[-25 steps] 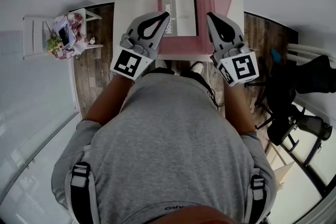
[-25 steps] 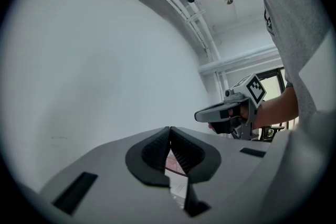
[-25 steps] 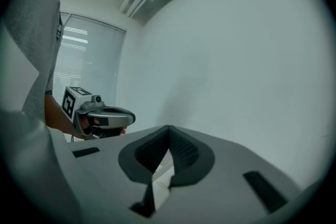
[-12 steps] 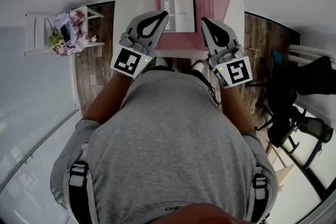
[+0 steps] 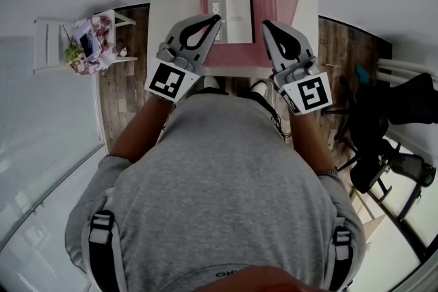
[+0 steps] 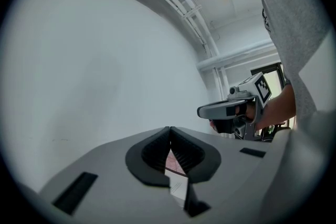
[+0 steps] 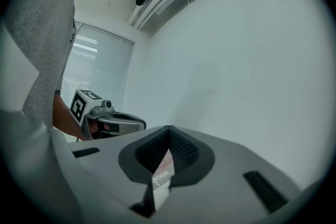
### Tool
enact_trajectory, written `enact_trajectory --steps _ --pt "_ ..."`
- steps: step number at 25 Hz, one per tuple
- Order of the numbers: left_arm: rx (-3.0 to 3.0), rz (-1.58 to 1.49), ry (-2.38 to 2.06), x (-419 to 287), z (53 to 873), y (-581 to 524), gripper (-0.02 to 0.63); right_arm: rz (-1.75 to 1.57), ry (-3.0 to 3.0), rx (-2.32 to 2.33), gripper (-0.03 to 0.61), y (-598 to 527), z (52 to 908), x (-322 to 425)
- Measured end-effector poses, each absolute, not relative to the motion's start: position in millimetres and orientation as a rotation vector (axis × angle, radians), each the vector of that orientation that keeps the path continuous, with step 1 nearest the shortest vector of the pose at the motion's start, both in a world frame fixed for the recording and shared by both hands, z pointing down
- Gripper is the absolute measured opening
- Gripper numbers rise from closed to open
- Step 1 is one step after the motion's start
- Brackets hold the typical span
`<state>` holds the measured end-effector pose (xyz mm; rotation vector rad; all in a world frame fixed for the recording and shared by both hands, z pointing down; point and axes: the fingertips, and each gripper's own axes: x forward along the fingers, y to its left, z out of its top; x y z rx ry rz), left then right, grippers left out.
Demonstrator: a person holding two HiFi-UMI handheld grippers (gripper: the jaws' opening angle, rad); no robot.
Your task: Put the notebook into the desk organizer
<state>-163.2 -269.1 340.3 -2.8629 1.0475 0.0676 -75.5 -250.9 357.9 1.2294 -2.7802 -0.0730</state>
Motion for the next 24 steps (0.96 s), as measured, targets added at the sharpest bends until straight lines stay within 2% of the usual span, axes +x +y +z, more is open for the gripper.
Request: enact_trajectory --steps 24 --pt "-2.880 0.043 1.048 -165.5 348.9 -272.5 0.020 -0.128 -2.751 1.209 0.006 -255.1 361.8 -81.7"
